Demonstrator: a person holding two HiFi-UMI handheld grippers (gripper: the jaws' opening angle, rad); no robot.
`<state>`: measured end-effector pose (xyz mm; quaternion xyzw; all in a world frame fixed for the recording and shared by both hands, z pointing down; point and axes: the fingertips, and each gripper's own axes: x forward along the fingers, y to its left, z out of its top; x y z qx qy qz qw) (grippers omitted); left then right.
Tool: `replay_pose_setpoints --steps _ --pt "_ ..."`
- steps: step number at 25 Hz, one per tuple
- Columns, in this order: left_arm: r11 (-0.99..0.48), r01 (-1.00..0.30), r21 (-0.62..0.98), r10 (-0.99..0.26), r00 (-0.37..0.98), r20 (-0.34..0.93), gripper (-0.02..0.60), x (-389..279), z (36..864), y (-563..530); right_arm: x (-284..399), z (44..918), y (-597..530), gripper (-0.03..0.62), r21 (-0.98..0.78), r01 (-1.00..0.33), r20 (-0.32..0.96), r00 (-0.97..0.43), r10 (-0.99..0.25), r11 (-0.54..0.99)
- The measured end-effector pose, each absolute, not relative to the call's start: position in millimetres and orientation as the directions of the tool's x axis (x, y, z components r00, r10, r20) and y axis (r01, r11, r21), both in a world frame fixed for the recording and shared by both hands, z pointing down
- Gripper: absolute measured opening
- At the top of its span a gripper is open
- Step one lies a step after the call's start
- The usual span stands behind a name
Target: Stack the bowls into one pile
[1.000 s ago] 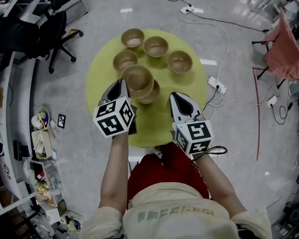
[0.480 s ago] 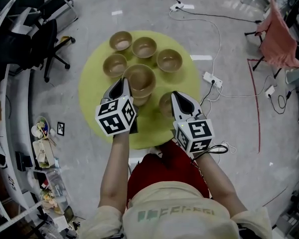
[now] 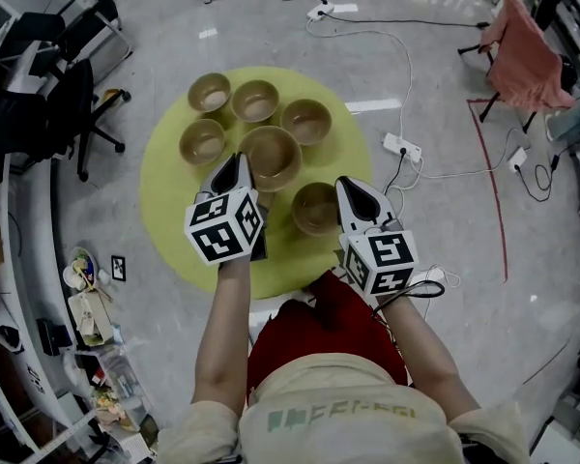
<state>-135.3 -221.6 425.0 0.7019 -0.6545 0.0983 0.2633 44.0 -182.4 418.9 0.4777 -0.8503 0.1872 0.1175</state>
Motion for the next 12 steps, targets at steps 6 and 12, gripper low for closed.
replay_pose_setpoints --steps 6,12 --pt "-0.032 -0.970 0.241 -0.857 0.151 0.492 0.034 -117.1 428.1 -237.2 59.8 422.1 -193.7 0.037 -0.216 -0.870 0.386 -0.494 -0.779 0.444" --pt "-0.044 -0.969 0.242 -0.849 0.164 0.503 0.034 -105.1 435.0 -250.2 68.6 428.8 -204.5 0.037 -0.217 -0.871 0.386 -0.492 -0.780 0.442"
